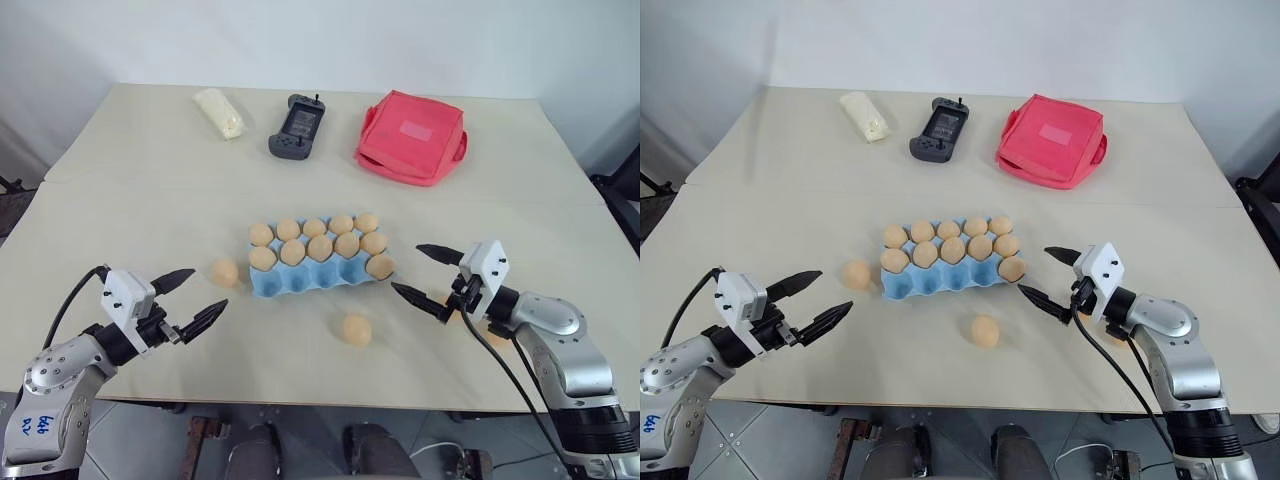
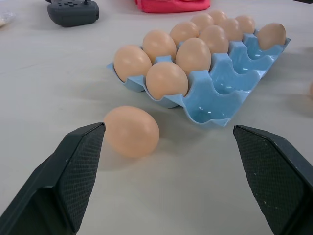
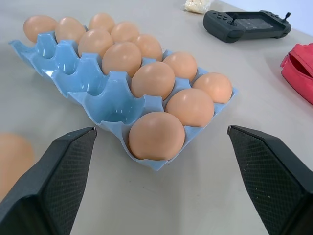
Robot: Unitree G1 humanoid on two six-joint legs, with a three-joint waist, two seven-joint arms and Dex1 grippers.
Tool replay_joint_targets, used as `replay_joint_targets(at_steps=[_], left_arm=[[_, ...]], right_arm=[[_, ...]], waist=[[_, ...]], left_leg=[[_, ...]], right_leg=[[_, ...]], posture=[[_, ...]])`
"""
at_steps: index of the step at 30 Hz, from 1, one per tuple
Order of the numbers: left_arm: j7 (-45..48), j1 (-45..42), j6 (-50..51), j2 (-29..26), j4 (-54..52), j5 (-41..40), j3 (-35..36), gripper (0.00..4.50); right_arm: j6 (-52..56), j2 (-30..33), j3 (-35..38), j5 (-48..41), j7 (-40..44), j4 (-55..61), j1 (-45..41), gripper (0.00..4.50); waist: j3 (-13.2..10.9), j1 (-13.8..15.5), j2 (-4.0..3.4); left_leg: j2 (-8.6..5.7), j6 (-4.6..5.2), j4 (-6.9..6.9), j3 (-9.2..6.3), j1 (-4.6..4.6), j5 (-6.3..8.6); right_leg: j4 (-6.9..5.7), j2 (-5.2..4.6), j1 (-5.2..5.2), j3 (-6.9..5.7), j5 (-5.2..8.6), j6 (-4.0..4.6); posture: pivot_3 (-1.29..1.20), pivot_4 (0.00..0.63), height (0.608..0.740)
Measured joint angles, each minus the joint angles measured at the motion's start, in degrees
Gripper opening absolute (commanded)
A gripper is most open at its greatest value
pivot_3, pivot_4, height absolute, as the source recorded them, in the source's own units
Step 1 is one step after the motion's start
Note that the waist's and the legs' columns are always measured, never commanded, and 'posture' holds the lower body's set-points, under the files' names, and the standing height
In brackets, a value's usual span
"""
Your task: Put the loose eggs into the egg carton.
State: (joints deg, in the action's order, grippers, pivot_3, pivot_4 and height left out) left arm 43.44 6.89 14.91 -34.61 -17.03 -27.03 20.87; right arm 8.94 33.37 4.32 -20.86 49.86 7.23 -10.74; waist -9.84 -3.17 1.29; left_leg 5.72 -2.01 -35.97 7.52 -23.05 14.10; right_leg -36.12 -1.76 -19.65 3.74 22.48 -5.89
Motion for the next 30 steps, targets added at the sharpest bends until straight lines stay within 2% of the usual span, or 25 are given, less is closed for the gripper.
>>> replay_joint_targets(at_steps=[4, 9, 18, 22, 26, 30], left_arm=[[0.02, -1.33, 0.02, -0.1, 0.04, 0.25, -0.32, 4.47], [1.85, -4.52, 0.52, -0.09, 0.24, -0.12, -3.29, 4.47], [9.43, -14.45, -0.02, -0.04, 7.4, 0.35, -12.62, 4.47], [12.76, -18.49, -1.05, -0.04, 10.47, 0.41, -14.92, 4.47], [15.34, -20.73, -1.78, -0.03, 12.77, 0.47, -16.56, 4.47], [18.4, -21.67, -3.09, -0.03, 13.45, 1.15, -19.29, 4.47]], right_arm=[[-0.03, -0.01, 0.15, -0.01, -0.25, 0.03, 0.13, 4.5], [0.51, 0.02, 3.73, -1.12, -2.59, 2.44, 3.19, 4.5], [0.93, 0.07, 20.69, -3.25, -7.95, 12.4, 23.62, 4.5], [-0.5, -2.28, 27.31, -3.85, -8.21, 16.13, 35.2, 4.5], [-3.47, -4.32, 28.23, -3.81, -6.24, 16.23, 42.45, 4.5], [-6.56, -4.33, 27.89, -3.22, -4.25, 13.67, 43.11, 4.5]], waist=[[0.0, 0.0, 0.0], [0.0, 0.4, 0.0], [0.01, 1.58, -0.02], [0.02, 1.53, -0.03], [0.02, 0.94, -0.04], [0.01, 0.55, -0.02]], left_leg=[[0.0, 0.0, 0.0, 0.11, 0.0, 0.0], [0.0, 0.0, 0.0, 0.29, -0.02, 0.0], [-0.05, -0.02, -0.01, 0.52, 0.01, 0.02], [-0.02, -0.03, 0.03, 0.59, 0.1, 0.02], [-0.03, 0.03, 0.05, 0.82, 0.31, 0.06], [-0.05, 0.41, 0.09, 0.88, 0.7, 0.29]], right_leg=[[-0.01, 0.0, 0.0, 0.0, 0.0, 0.0], [-0.01, 0.09, 0.01, -0.05, 0.0, 0.0], [0.02, 0.23, -0.02, 0.09, 0.0, -0.01], [0.01, 0.28, 0.01, 0.18, 0.0, -0.01], [-0.03, 0.27, 0.07, 0.42, -0.01, -0.02], [-0.04, 0.21, 0.28, 0.82, -0.05, -0.08]], posture=[[0.0, 0.15, 0.74], [0.0, 0.15, 0.74], [0.0, 0.15, 0.74], [0.0, 0.15, 0.74], [0.0, 0.15, 0.74], [0.0, 0.15, 0.74]])
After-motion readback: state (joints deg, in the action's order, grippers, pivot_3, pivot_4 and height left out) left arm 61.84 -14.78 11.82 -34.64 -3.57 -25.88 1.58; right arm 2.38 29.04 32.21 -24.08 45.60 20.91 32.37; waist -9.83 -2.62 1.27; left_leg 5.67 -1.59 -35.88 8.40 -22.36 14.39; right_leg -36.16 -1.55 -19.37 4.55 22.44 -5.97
